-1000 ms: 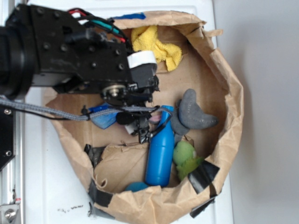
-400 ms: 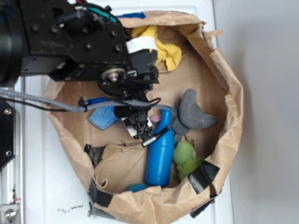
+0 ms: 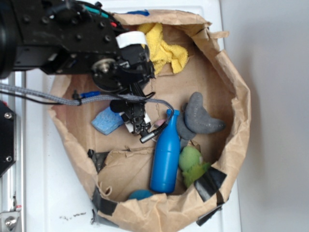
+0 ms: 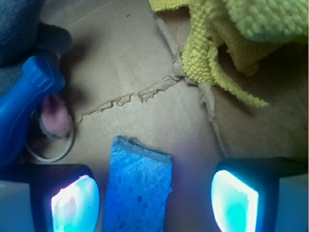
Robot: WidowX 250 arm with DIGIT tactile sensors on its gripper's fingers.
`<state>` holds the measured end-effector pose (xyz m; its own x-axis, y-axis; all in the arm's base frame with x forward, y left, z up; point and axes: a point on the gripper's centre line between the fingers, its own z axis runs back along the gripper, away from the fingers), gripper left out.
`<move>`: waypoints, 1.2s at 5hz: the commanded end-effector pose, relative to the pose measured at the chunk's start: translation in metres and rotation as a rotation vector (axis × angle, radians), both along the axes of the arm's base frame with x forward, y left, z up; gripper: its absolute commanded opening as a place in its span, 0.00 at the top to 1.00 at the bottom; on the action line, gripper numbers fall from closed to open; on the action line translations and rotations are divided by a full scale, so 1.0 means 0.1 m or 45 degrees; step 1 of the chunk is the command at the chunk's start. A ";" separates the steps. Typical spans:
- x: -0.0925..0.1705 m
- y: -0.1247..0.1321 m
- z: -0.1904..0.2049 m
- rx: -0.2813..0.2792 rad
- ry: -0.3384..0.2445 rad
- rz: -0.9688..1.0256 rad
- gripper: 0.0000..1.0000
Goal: Grab the blue sponge.
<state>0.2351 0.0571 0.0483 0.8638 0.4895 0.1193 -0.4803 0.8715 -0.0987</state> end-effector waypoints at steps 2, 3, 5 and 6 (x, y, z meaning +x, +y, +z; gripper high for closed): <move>-0.04 0.09 0.02 0.017 0.002 0.003 1.00; -0.03 0.08 0.02 0.021 -0.003 0.020 1.00; 0.01 0.05 0.04 0.035 -0.006 0.048 1.00; 0.06 -0.06 0.22 0.037 -0.028 0.057 1.00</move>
<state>0.2313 0.0456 0.0549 0.8438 0.5283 0.0942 -0.5243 0.8490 -0.0652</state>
